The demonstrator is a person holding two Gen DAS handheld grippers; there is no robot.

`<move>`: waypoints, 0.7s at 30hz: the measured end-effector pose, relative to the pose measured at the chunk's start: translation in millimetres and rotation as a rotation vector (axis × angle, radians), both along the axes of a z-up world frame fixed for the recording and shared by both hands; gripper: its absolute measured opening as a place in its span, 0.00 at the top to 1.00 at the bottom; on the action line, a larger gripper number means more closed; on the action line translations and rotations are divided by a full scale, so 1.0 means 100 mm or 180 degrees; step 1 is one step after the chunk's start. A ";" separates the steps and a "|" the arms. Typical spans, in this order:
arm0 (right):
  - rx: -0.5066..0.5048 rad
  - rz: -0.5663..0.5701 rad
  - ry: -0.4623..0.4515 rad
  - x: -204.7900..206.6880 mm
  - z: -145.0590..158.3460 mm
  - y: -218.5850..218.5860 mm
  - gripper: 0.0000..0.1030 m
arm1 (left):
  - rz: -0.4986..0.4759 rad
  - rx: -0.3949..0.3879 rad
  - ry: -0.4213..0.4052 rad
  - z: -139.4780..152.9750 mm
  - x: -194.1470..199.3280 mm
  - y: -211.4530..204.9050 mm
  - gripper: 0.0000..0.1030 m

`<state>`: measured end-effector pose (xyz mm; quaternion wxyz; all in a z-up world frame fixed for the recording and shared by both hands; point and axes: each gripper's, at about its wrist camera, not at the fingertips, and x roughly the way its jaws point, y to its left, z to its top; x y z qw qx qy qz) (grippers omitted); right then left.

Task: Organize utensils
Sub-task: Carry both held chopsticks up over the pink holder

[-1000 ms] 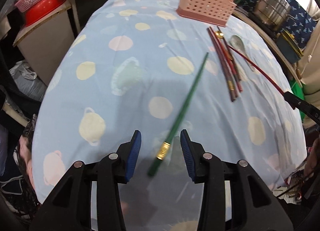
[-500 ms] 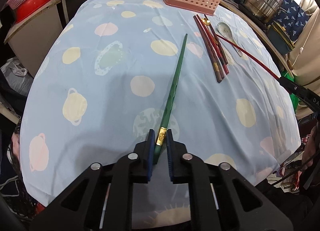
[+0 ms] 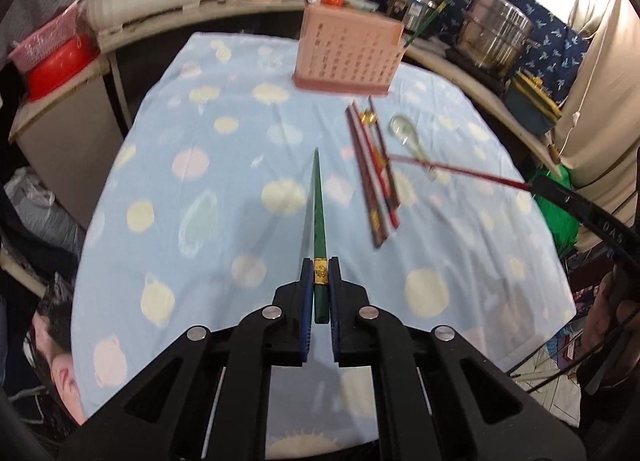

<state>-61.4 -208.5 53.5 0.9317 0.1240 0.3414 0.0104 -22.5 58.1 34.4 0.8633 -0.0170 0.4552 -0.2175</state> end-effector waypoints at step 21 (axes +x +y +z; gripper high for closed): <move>-0.0335 0.0067 -0.0870 1.04 1.26 -0.17 0.93 | 0.0090 -0.0118 -0.1076 1.57 1.34 -0.61 0.93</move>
